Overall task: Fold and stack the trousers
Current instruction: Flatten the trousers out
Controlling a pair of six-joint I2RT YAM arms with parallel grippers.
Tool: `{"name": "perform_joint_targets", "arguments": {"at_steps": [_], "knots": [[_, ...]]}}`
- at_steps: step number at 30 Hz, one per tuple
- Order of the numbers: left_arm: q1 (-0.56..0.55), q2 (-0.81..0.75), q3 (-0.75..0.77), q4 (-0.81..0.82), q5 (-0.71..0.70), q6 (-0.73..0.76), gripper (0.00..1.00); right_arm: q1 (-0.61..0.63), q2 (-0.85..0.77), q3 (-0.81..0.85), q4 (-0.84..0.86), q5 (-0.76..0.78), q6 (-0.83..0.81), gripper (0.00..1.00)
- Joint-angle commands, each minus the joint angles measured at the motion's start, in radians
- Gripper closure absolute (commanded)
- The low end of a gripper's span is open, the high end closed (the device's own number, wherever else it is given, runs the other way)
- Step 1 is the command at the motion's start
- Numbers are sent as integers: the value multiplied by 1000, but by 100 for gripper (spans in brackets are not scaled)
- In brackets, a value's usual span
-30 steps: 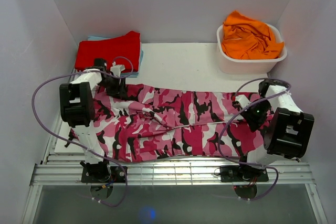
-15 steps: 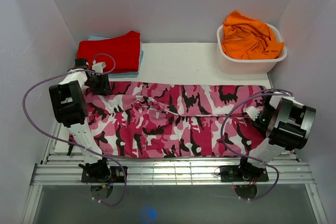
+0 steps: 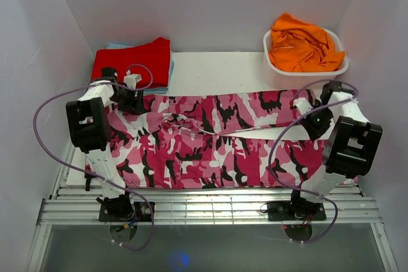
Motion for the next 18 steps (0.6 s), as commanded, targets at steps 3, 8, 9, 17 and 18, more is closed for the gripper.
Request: {"name": "perform_joint_targets", "arguments": {"at_steps": [3, 8, 9, 17, 18], "knots": [[-24, -131, 23, -85, 91, 50, 25, 36, 77, 331, -17, -244, 214, 70], [-24, -268, -109, -150, 42, 90, 25, 130, 194, 397, 140, -218, 334, 71], [-24, -276, -129, -160, 4, 105, 26, 141, 214, 394, 160, -209, 351, 71], [77, -299, -312, -161, -59, 142, 28, 164, 309, 255, 358, -47, 362, 75], [100, -293, -321, -158, -84, 145, 28, 161, 311, 211, 365, -21, 349, 76]]}}
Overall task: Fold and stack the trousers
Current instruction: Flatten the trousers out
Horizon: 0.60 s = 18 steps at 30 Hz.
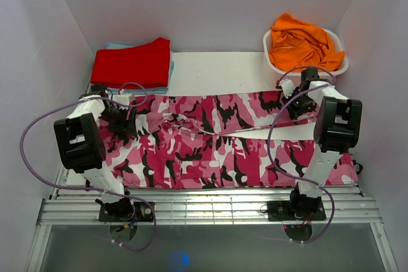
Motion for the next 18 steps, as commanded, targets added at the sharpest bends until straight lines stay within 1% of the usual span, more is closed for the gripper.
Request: {"name": "perform_joint_targets", "arguments": {"at_steps": [1, 3, 5, 6, 9, 12, 14, 16, 17, 18], "knots": [[66, -9, -45, 2, -62, 42, 28, -30, -6, -102, 101, 157, -20, 78], [121, 26, -56, 8, -81, 59, 28, -79, -6, -149, 109, 215, -44, 80], [157, 51, -58, 26, -98, 90, 30, -119, -12, -174, 98, 226, -86, 82], [183, 74, -58, 27, -104, 105, 30, -162, -26, -208, 94, 231, -104, 82], [200, 94, -65, 31, -110, 163, 32, -234, -53, -260, 83, 239, -188, 82], [200, 85, -74, 20, -73, 225, 32, -276, -99, -312, 48, 205, -265, 82], [200, 80, -55, -24, -12, 281, 32, -277, -144, -350, 14, 179, -299, 82], [200, 54, -18, -76, 48, 314, 30, -277, -190, -354, -50, 95, -347, 78], [200, 42, 2, -110, 136, 337, 29, -277, -200, -323, -81, 59, -357, 76], [200, 33, 28, -187, 186, 395, 28, -276, -219, -297, -121, -14, -379, 72]]}}
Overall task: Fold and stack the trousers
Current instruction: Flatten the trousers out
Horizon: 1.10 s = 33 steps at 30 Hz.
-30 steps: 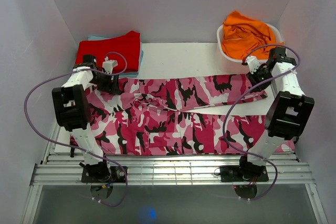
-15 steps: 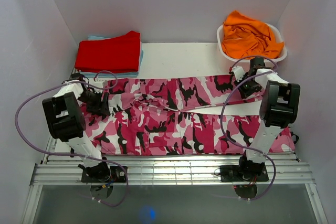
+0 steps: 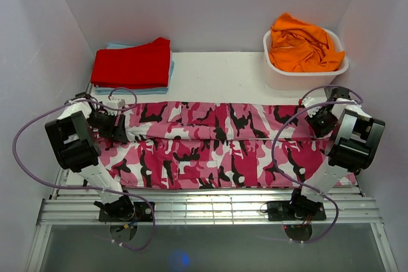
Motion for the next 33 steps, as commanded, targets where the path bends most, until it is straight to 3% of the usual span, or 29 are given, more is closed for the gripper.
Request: {"name": "perform_joint_targets", "arguments": {"at_steps": [1, 2, 5, 8, 12, 18, 24, 33], "knots": [[14, -22, 87, -153, 171, 196, 28, -13, -18, 24, -256, -134, -114, 71], [14, -40, 162, -194, 258, 234, 27, -11, -24, 94, -343, -170, -130, 71], [14, -66, 315, -244, 331, 291, 25, -13, -52, 196, -511, -280, -235, 69], [14, -33, 494, -247, 361, 270, 21, -14, -78, 279, -546, -307, -304, 66], [12, 143, 697, -242, 299, 251, 15, -21, -42, 380, -442, -285, -282, 36], [15, 354, 850, -172, 247, 300, 19, -21, 148, 537, -310, -280, -243, 14], [14, 429, 860, -126, 232, 421, 19, -24, 230, 566, -241, -268, -373, 13], [14, 434, 785, -69, 201, 426, 20, -30, 356, 563, -207, -228, -486, 15]]}}
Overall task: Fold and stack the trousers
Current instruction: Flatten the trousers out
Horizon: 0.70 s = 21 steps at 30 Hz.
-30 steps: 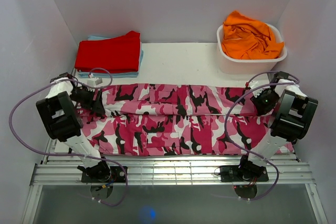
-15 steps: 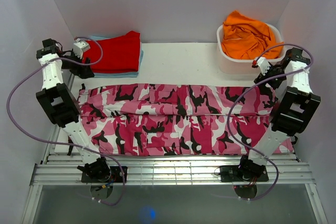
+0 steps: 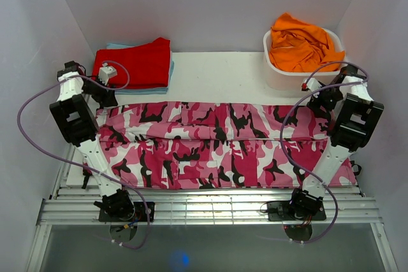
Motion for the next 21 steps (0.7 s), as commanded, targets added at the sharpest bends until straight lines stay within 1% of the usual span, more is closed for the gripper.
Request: {"name": "perform_joint_targets", "arguments": {"at_steps": [1, 5, 7, 8, 9, 11, 12, 14, 15, 16, 18, 21], "knots": [[6, -73, -44, 45, 2, 26, 20, -11, 61, 28, 40, 11, -70, 15], [6, -88, -82, 73, -7, 16, 20, -12, 102, 2, 77, 5, -99, 15], [7, -80, -73, 79, -7, 13, 19, -12, 122, -8, 49, 0, -123, 20], [7, -74, -65, 77, -10, 11, 19, -14, 129, -8, 26, 2, -139, 26], [7, -68, -56, 74, -11, 20, 18, -12, 139, -7, 6, 6, -163, 44], [7, -39, -19, 57, -27, 45, 17, -12, 141, -13, -40, 14, -173, 58], [9, -27, -4, 48, -30, 72, 17, -14, 130, -22, -47, 21, -182, 70], [9, 5, 41, 16, -34, 100, 17, -15, 107, -59, -41, 29, -202, 81], [9, 15, 54, 10, -39, 114, 17, -15, 90, -65, -43, 26, -206, 91], [9, 24, 70, 7, -44, 115, 17, -15, 81, -68, -43, 23, -206, 92], [9, 38, 74, -8, -59, 129, 17, -15, 69, -64, -49, 15, -205, 92], [12, 44, 53, -88, -76, 177, 17, -17, 66, -47, -52, 26, -194, 92]]}}
